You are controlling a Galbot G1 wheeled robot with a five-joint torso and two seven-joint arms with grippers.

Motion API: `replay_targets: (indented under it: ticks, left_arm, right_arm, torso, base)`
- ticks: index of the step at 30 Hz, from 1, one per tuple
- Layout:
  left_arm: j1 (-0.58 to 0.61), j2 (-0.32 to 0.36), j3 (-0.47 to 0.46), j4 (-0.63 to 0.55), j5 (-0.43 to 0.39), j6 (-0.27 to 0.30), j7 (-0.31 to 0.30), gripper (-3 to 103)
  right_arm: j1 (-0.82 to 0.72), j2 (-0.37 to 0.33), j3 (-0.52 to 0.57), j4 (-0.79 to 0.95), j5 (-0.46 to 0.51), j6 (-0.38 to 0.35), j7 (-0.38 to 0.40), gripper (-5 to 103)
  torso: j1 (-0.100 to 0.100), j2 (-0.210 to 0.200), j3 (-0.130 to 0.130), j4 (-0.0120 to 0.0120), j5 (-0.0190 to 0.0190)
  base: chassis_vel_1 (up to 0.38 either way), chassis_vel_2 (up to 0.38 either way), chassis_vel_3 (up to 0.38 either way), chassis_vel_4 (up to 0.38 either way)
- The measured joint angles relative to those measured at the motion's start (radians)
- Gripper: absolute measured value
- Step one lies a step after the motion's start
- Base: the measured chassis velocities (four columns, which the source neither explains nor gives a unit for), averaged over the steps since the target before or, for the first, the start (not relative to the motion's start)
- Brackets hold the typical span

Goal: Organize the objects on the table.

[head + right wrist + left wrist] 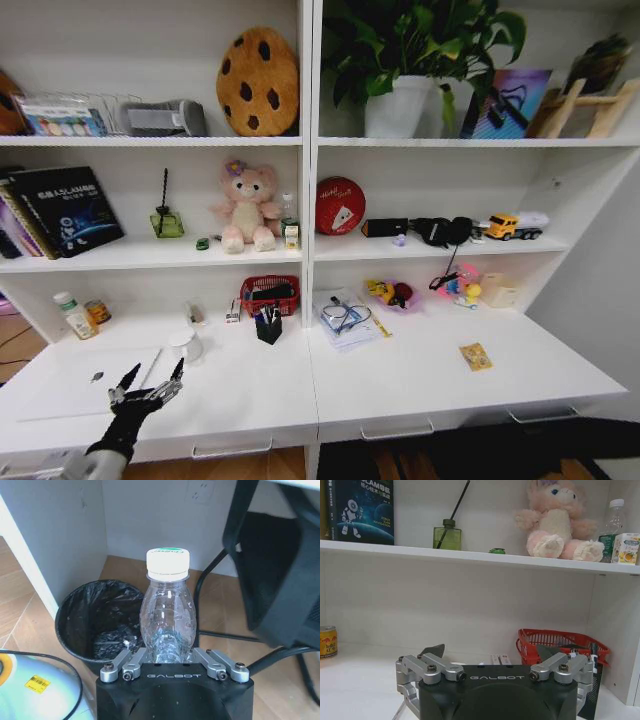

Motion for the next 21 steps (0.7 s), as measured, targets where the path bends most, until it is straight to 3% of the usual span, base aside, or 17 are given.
replay_targets:
  ticks: [3,7,18,21]
  left_arm:
    - [0.000,0.000,0.000,0.000,0.000,0.000,0.000,100]
    - [0.000,0.000,0.000,0.000,0.000,0.000,0.000,100]
    - [0.000,0.000,0.000,0.000,0.000,0.000,0.000,100]
    - [0.000,0.000,0.000,0.000,0.000,0.000,0.000,100]
  right_arm:
    - [0.039,0.010,-0.008,-0.050,-0.022,0.025,-0.043,25]
    - [0.176,0.051,-0.012,-0.208,-0.137,0.141,-0.152,25]
    - [0.377,0.111,-0.018,-0.460,-0.285,0.292,-0.163,25]
    - [0.400,0.127,-0.018,-0.480,-0.310,0.299,-0.147,25]
  torso:
    - [-0.001,0.000,0.000,0.0000,0.0000]
    - [-0.001,0.001,0.000,0.0002,0.0002]
    - [-0.001,0.000,0.000,0.0001,0.0001]
    - [-0.001,0.000,0.000,0.0003,-0.0001]
  base:
    - [0.000,0.000,0.000,0.000]
    - [0.035,-0.026,-0.024,0.047]
    - [0.005,-0.002,-0.001,0.003]
    - [0.000,0.000,0.000,0.000]
